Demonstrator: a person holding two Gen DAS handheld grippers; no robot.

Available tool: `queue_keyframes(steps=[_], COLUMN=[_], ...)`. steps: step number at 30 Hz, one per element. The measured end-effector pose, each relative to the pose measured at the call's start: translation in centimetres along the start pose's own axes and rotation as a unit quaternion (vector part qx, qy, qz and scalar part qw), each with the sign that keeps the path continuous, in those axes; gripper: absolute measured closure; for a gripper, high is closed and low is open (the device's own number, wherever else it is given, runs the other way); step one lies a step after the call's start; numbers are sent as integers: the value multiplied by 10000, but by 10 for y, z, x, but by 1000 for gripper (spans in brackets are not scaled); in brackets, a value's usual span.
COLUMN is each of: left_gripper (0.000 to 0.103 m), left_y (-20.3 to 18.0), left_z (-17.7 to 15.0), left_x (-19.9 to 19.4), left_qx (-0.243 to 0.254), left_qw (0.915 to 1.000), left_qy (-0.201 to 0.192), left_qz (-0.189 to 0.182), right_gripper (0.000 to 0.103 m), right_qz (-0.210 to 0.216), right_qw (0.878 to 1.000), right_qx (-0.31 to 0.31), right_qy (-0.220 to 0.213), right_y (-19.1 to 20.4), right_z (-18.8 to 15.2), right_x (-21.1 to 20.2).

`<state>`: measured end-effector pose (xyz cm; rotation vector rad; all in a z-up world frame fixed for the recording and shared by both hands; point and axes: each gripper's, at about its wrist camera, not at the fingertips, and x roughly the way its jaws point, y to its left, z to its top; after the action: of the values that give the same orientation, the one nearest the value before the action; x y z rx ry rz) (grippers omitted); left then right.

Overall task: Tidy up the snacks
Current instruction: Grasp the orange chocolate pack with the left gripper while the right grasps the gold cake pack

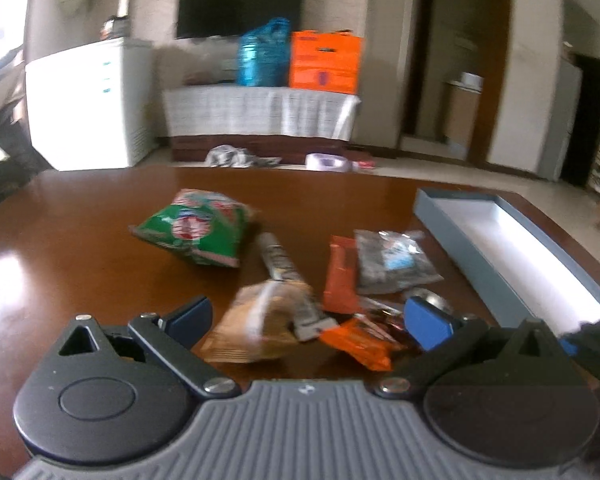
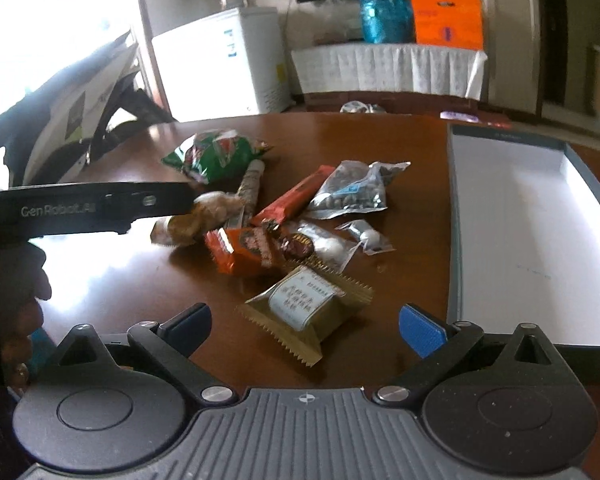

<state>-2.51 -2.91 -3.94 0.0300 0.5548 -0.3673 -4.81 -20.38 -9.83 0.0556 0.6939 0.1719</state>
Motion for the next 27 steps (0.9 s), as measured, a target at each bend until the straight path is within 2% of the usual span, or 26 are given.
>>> queue_keyframes(steps=[3,9,12,18,20,23,27], left_gripper=[0,0,0,0,0,0,0], left_y=[-9,-10,-14,-25,-28,-27,-19], left_z=[-3,-5,-3,-3,-4,-8,-10], left_x=[3,9,14,20,23,31,39], left_qx=[174,107,257,412,565,686,469], left_qw=[9998,9988,9971,9943,9938,9951,9981], left_qy=[14,137,225,157,185,271,325], left_qz=[-123,-458,-676,-970,-934,-658,-213], right_gripper=[1,1,1,0,0,0,0], right_qz=[35,82,31,-2,7,35,-28], right_qw=[9999,9996,9996,9995,9995,9995,9998], right_qx=[-81,-87,-31,-13,-16,-60,-71], right_qy=[102,239,275,308,321,297,209], right_y=[4,7,6,4,5,7,9], right_z=[-2,-4,-6,-7,-8,-8,-9], right_x=[2,5,5,9,11,13,15])
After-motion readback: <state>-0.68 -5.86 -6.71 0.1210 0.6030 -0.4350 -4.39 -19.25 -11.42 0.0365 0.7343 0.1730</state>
